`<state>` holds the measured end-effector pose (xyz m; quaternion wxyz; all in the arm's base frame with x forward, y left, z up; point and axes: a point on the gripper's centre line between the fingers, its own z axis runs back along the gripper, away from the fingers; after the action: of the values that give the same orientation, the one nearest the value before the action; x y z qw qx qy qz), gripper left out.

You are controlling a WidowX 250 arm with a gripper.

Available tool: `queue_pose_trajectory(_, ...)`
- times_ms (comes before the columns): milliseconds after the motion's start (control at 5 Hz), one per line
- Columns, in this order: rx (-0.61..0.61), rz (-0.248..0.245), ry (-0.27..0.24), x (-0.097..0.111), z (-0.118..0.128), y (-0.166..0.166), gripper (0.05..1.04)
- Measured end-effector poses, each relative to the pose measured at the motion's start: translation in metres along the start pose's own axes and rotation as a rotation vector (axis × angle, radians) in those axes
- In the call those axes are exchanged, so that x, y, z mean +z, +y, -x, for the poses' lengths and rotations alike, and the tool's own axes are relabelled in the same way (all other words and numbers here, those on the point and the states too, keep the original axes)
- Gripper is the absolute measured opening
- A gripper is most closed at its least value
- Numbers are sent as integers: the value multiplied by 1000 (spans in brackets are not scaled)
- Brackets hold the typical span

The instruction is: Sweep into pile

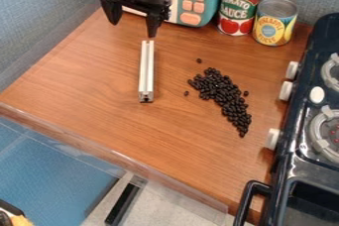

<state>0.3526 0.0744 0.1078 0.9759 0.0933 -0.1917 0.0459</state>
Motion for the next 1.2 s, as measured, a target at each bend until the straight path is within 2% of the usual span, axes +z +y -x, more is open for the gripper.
queue_pose_trajectory(200,-11,12,32,-10,6,-4,1001)
queue_pose_trajectory(400,-55,60,38,-12,9,-3,1001)
queue_pose_trajectory(600,-51,67,57,-13,13,-2,1001)
queue_pose_trajectory(800,12,24,108,-18,17,1,1001)
queue_pose_trajectory(1000,45,-20,186,-34,22,-4,1001)
queue_pose_trajectory(1200,42,-76,223,-44,22,-13,1001)
